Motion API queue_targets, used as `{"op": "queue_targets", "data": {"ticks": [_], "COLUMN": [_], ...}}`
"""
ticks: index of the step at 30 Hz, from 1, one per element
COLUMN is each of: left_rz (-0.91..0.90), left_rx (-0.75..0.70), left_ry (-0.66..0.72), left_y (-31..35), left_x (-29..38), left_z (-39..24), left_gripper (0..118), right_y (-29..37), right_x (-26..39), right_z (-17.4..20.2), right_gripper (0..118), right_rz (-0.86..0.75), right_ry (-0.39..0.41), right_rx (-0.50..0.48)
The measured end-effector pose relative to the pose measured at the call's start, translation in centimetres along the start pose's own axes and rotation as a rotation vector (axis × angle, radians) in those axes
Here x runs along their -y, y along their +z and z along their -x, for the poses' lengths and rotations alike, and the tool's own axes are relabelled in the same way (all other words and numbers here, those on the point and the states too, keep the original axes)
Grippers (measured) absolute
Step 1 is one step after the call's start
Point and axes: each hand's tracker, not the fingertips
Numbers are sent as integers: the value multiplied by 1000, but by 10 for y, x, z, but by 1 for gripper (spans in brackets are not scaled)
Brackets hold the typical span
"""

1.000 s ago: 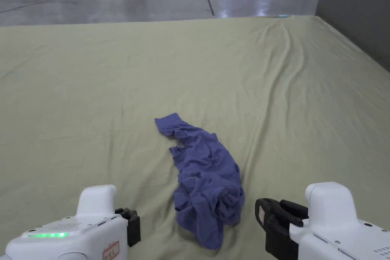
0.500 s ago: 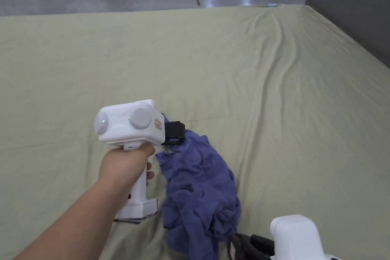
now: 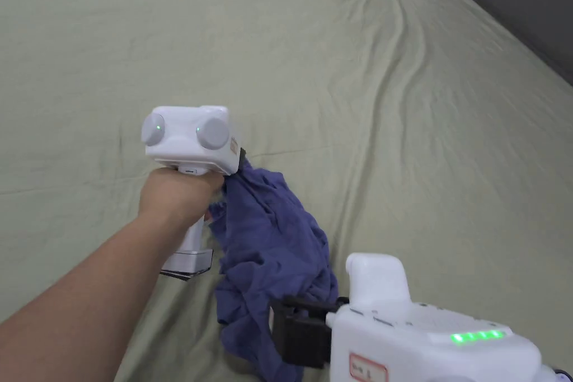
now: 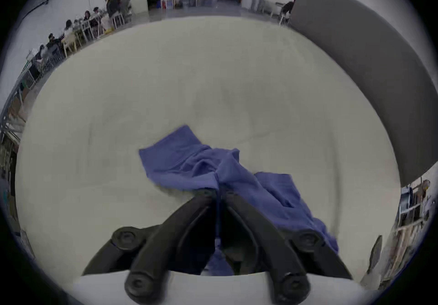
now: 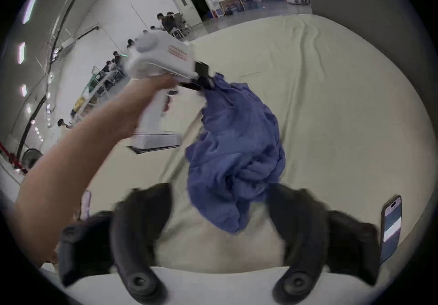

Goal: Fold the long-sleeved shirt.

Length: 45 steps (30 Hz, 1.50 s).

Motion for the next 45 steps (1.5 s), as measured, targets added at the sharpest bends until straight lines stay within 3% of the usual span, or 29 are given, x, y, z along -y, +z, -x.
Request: {"op": "queue_targets", "data": {"ticks": [1, 5, 8, 9, 10, 11, 13, 15, 17, 19, 24, 28, 30, 34, 37, 40, 45], "left_rz": [4, -13, -25, -30, -43, -60, -137, -210, -294, -410, -696, -808, -827, -847, -865, -880, -893], "left_rx": [6, 18, 17, 20, 23, 31, 83, 121, 143, 155, 147, 37, 53, 60, 13, -2, -10], "left_ry": [-7, -19, 4, 36, 81, 120, 217, 282, 300, 328, 362, 369, 398, 414, 411, 391, 391], "left_y": [5, 17, 26, 31, 39, 48, 80, 115, 157, 210, 343, 429, 462, 504, 517, 523, 523], "left_x": [-1, -1, 4, 6, 8, 10, 18, 25, 26, 20, -30, -87, -112, -159, -195, -224, -247], "left_z": [-1, -2, 3, 7, 12, 18, 32, 41, 47, 50, 67, 98, 113, 124, 132, 135, 139], "left_gripper": [0, 0, 0, 0, 0, 0, 0, 0, 0, 0, 0, 0, 0, 0, 0, 0, 0], "right_y": [-8, -44, -73, -78, -78, -71, -44, -11, 26, 66, 146, 201, 226, 257, 271, 286, 295], "right_x": [-3, -9, -8, -8, -5, -1, 3, -3, -26, -63, -172, -262, -308, -384, -436, -473, -499], "right_z": [3, 16, 21, 22, 21, 18, 12, 9, 13, 21, 45, 75, 90, 131, 153, 176, 189], "right_gripper": [118, 118, 110, 80, 19, 19, 19, 19, 19, 19, 19, 19, 19, 19, 19, 19, 19], "right_rz": [10, 12, 35, 116, 168, 126, 58, -24, -138, -222, -367, -482, -477, -512, -535, -582, -603], "right_ry": [5, 33, 72, 93, 77, 69, 110, 117, 183, 256, 330, 454, 474, 587, 607, 658, 685], "right_rx": [58, 203, 196, 195, 211, 211, 103, 101, 90, 79, 59, 143, 119, 192, 210, 308, 311]}}
